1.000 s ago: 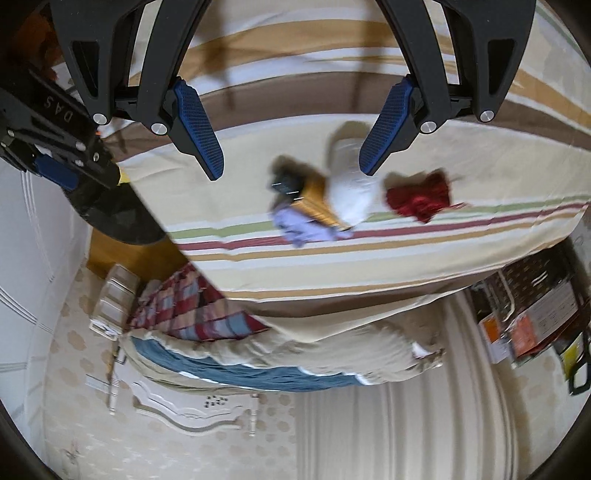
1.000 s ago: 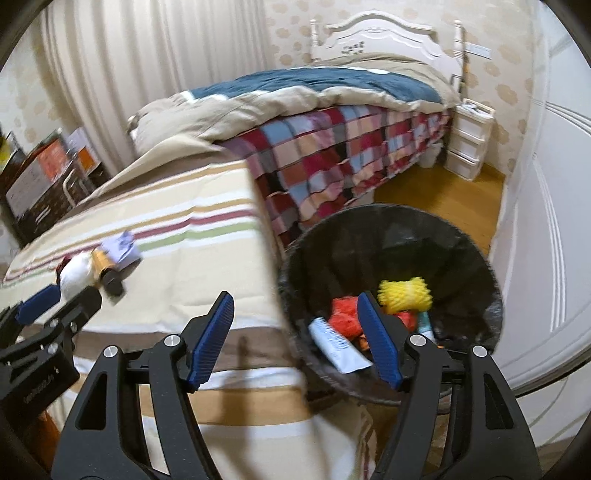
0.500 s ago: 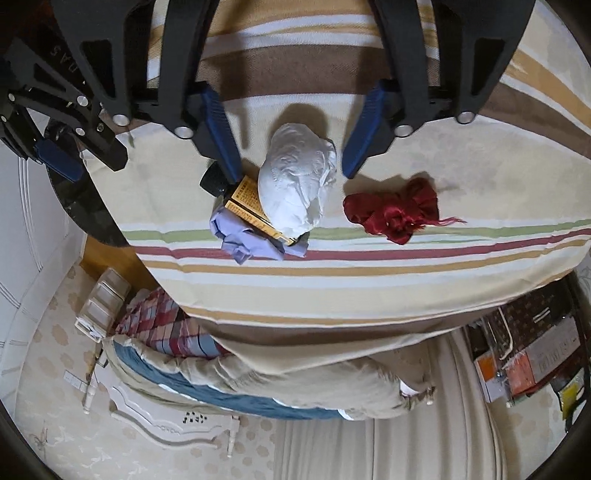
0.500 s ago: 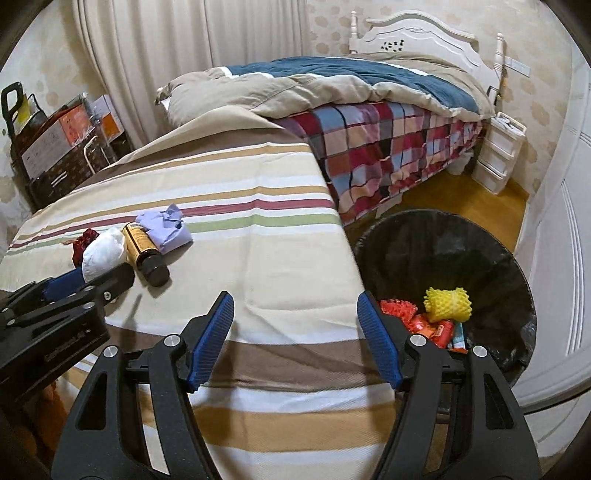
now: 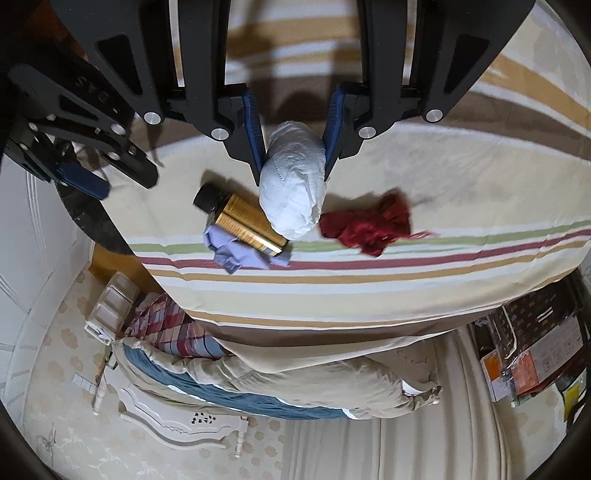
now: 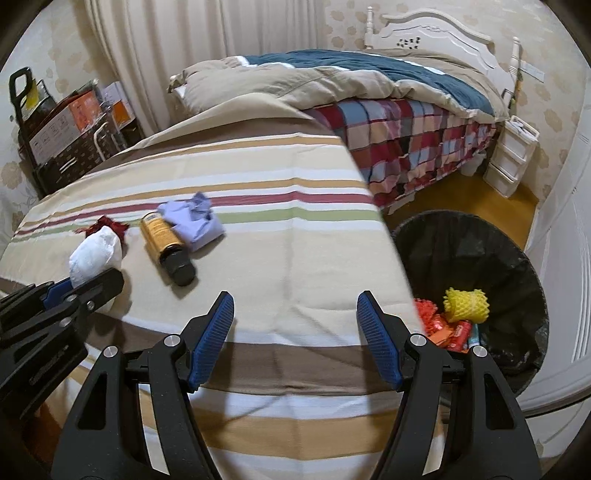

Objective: Collect trash
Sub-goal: 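Lift the white bundle with the left tool while the right tool grasps the gold bottle, then carry the white bundle in the left tool while the right tool carries the gold bottle to the bin, then lower the white bundle and gold bottle into the bin and open both tools, then move both open tools back to the red and lilac cloths on the bed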

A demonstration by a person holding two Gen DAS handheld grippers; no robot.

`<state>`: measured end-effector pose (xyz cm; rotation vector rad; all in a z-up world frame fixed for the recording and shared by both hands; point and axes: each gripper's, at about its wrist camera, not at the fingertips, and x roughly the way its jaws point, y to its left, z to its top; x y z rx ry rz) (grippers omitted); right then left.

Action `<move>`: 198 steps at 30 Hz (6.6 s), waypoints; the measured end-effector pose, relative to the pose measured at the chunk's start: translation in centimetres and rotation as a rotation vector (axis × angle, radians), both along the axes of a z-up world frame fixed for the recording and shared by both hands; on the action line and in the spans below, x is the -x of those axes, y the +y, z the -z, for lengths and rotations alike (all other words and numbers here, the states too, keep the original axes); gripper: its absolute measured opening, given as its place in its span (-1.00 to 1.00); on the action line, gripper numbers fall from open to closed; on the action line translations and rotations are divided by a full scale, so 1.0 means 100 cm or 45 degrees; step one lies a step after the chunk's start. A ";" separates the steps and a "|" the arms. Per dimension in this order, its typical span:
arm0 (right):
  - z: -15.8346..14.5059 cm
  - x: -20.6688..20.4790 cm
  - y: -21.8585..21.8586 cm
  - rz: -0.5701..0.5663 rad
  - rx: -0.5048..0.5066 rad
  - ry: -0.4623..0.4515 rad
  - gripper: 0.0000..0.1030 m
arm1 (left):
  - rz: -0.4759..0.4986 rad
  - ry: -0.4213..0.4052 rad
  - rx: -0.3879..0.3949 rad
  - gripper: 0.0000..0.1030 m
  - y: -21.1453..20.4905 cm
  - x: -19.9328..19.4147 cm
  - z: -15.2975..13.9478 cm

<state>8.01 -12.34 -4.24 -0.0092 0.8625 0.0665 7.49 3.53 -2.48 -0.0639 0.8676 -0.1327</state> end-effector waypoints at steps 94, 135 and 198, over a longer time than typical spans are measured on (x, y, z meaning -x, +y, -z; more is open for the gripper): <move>-0.018 0.026 -0.024 0.047 -0.089 -0.068 -0.54 | 0.091 -0.089 0.028 -0.41 -0.021 0.016 -0.015; -0.011 0.001 -0.207 0.488 -0.105 -0.120 -0.54 | 0.430 -0.128 -0.049 -0.40 -0.214 -0.050 -0.016; -0.007 -0.002 -0.083 0.262 -0.045 -0.065 0.54 | -0.026 -0.121 -0.191 0.57 -0.050 -0.021 -0.010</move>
